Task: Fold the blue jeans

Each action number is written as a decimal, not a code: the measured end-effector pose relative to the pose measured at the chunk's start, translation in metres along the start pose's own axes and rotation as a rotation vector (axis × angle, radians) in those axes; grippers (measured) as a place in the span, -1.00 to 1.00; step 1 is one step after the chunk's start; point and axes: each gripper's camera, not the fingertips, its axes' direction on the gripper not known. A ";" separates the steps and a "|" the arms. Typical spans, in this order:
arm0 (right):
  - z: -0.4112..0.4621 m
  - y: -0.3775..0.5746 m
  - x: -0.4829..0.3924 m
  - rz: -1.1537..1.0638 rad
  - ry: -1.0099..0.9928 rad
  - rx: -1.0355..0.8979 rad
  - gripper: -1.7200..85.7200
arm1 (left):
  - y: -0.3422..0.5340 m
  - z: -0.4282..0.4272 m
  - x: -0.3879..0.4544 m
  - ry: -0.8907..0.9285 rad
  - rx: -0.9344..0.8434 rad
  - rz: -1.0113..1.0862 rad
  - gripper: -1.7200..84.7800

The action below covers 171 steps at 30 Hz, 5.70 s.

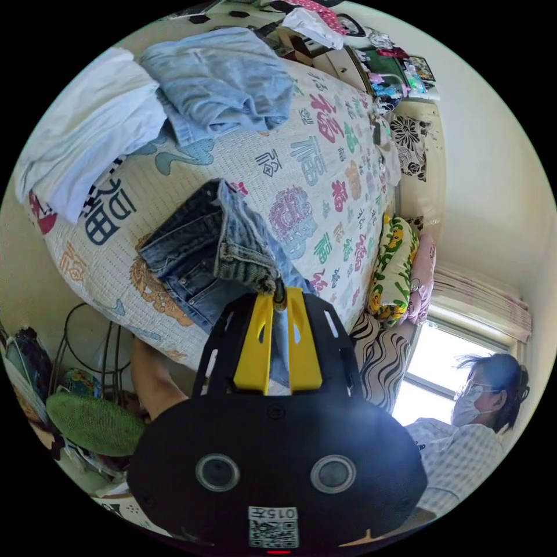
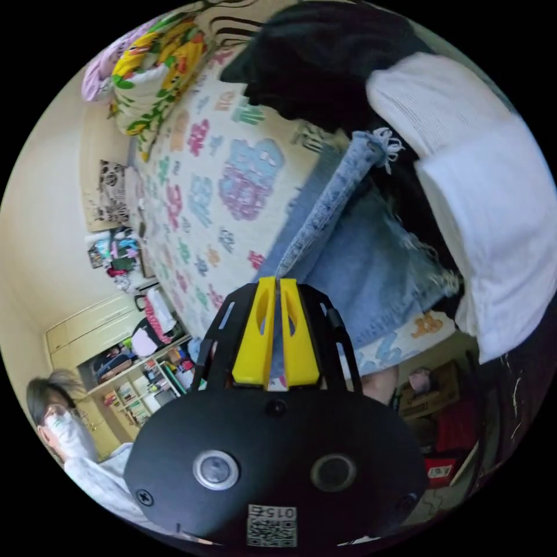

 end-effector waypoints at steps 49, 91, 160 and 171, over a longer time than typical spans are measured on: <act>0.044 0.062 0.097 0.064 0.094 0.056 -0.96 | 0.041 0.153 -0.054 -0.268 -0.034 -0.098 -0.92; 0.163 -0.186 -0.011 0.153 -0.057 0.025 -0.84 | 0.193 0.686 0.074 0.243 -0.014 -0.297 -0.82; 0.028 0.123 0.226 0.290 -0.069 0.034 -0.90 | 0.316 0.615 0.099 -0.112 -0.692 0.417 -0.80; 0.017 0.092 0.179 0.229 0.077 -0.081 -0.95 | 0.221 0.261 -0.104 -0.091 0.444 -0.368 -0.64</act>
